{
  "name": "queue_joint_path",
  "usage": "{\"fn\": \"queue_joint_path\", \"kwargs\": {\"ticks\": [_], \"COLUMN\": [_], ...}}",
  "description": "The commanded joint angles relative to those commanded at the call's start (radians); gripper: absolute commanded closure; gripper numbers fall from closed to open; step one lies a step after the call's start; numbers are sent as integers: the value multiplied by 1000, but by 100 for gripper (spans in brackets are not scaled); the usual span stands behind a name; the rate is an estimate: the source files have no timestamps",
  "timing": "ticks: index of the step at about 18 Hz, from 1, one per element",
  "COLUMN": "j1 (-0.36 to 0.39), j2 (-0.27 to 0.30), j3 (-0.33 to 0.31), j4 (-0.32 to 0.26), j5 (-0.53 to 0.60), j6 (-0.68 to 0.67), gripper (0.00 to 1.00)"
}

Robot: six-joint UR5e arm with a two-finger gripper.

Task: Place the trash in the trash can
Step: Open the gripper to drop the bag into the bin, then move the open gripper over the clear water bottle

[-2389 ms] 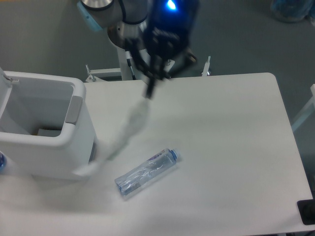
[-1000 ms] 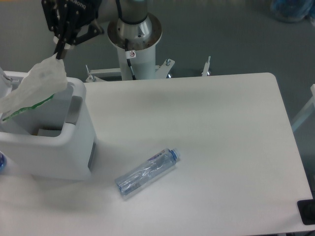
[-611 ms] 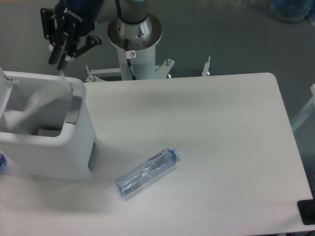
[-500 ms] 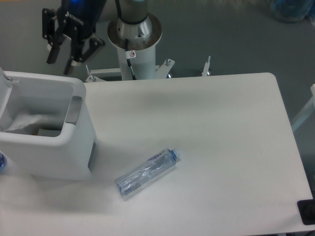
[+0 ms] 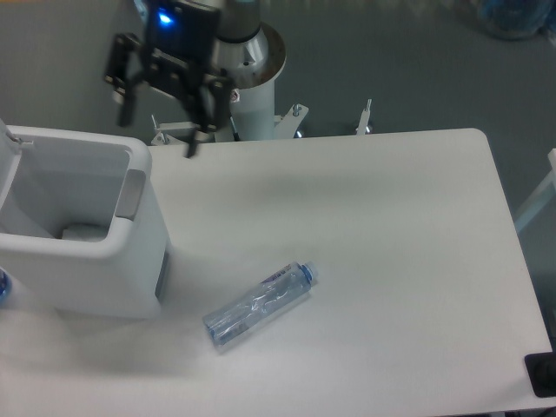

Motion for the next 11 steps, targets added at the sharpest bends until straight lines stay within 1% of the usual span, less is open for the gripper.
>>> {"fn": "queue_joint_path", "kwargs": {"ticks": [2, 4, 6, 7, 10, 11], "j1": [23, 42, 49, 51, 54, 54], "j2": [-44, -89, -147, -181, -268, -302], "j3": [6, 6, 11, 18, 58, 74], "j4": [21, 81, 144, 153, 158, 155], "j5": [-3, -2, 5, 6, 6, 8], "j6": [11, 14, 17, 28, 43, 70], "gripper": [0, 0, 0, 0, 0, 0]}}
